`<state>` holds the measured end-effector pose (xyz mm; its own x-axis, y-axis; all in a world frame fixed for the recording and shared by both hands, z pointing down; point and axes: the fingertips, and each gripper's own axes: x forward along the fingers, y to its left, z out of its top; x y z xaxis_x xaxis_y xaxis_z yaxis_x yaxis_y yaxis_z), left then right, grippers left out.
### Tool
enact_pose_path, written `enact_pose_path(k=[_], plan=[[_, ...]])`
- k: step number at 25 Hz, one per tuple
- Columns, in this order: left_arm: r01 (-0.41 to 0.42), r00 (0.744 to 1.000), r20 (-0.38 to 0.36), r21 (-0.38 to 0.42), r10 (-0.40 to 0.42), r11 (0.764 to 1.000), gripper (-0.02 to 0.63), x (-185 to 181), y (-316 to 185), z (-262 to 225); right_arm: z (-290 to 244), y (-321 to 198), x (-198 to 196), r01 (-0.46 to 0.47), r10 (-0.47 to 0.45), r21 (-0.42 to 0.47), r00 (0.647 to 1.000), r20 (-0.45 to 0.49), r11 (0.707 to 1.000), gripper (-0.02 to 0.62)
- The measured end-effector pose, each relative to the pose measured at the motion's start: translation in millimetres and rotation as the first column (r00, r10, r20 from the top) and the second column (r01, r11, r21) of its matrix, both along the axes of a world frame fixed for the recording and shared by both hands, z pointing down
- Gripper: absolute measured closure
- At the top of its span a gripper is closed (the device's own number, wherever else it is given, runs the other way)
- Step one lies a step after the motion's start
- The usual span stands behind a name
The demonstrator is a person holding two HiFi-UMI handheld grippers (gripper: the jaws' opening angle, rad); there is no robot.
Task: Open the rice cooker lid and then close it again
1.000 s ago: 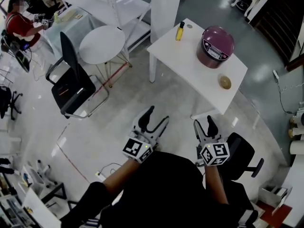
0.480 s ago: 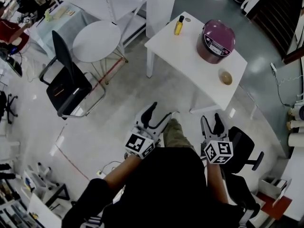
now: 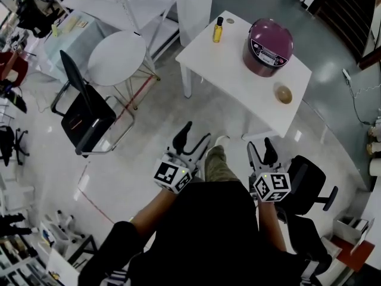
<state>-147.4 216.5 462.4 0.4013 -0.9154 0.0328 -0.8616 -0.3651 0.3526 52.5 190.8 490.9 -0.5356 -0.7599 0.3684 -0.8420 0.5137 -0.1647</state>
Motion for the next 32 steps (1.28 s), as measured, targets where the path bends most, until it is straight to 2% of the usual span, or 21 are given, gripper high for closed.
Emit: enact_pose_path(k=[8,14,22,32], plan=[[-0.085,0.996,0.016,-0.059,0.086,0.995,0.353,39.5,-63.8,15.8,9.2,-57.0,17.0,-0.023,0.024,-0.016,0.999,0.032,1.000,0.359],[-0.124,0.991,0.038,-0.070,0.127,0.990,0.353,67.4,-137.6,19.4,17.8,-123.7,41.1,-0.057,0.058,-0.026,0.997,0.053,0.998,0.359],[-0.208,0.975,0.067,-0.080,0.213,0.975,0.353,111.5,-235.7,11.9,-4.3,-229.4,65.7,-0.093,0.087,0.051,0.991,0.104,0.994,0.359],[-0.223,0.969,0.097,-0.069,0.229,0.972,0.353,136.0,-293.4,2.5,2.4,-277.7,91.7,-0.112,0.107,0.035,0.988,0.113,0.993,0.359]])
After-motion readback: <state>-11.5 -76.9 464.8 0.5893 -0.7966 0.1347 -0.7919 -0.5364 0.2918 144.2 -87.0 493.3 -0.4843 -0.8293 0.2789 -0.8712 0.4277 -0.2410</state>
